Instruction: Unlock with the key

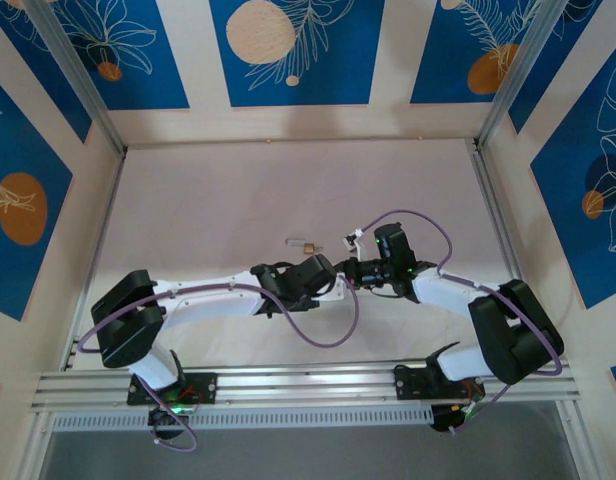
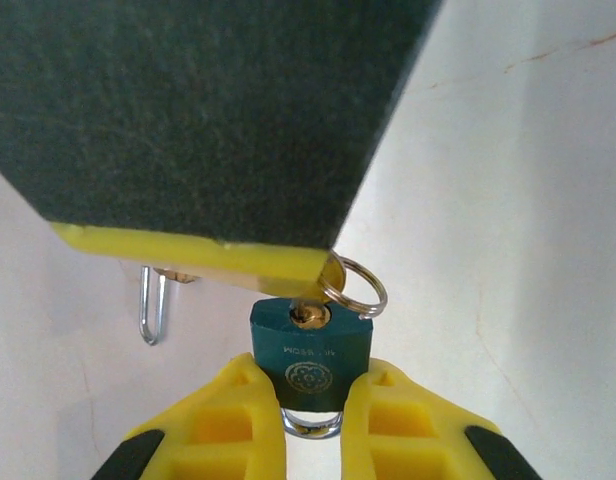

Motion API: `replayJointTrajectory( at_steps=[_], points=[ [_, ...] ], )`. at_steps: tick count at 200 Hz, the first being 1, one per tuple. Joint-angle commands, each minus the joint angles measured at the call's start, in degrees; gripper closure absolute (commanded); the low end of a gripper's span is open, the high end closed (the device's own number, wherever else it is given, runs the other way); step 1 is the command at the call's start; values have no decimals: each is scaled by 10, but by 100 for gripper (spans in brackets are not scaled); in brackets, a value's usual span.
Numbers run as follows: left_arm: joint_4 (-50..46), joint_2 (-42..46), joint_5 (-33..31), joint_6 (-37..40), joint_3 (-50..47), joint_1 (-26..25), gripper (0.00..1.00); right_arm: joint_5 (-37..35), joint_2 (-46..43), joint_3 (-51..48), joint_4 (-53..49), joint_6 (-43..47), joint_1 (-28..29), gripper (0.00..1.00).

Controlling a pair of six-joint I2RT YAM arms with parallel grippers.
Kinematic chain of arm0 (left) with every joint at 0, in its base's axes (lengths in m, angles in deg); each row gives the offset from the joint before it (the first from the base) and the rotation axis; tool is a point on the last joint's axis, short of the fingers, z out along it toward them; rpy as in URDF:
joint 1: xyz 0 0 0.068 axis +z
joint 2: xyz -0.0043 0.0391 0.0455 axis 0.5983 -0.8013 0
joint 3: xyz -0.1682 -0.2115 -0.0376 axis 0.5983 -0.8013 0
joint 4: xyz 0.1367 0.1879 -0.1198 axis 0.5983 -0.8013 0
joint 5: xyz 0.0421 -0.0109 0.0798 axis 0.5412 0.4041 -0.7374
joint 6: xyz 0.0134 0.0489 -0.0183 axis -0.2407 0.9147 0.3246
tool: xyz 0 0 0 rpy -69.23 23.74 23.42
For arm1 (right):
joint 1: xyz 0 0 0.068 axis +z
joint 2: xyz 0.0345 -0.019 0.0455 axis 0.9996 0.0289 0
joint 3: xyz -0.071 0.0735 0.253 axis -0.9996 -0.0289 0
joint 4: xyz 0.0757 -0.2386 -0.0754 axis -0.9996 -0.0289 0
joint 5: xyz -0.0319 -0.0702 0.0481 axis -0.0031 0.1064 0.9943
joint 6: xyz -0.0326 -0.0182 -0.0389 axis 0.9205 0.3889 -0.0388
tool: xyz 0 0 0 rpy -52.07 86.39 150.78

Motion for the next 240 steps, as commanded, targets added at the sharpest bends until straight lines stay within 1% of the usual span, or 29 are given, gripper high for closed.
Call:
replayJointTrajectory(
  at_steps=[1,30,46,90,130,164,206,218,227,240],
  points=[
    [146,2,-29,24,-10,-1,97,31,6,-5,33,-58,33,100],
    [240,17,-45,54,-46,-4,97,26,12,-11,59,-102,32,100],
    [291,24,-49,78,-67,-9,97,40,22,-11,80,-123,33,100],
    [378,31,-73,117,-100,-19,97,42,39,-5,83,-148,33,100],
    [424,48,-80,142,-123,-23,97,46,54,-5,83,-165,29,100],
    [483,57,-99,167,-144,-33,98,48,65,-8,97,-187,22,100],
    [444,59,-96,148,-134,-34,98,50,63,-5,96,-182,21,100],
    [419,60,-92,136,-128,-34,98,43,54,5,63,-162,21,91],
    [397,61,-90,125,-122,-33,99,33,45,8,36,-146,20,86],
    [347,64,-80,105,-112,-31,98,17,31,14,-3,-121,15,77]
  ],
)
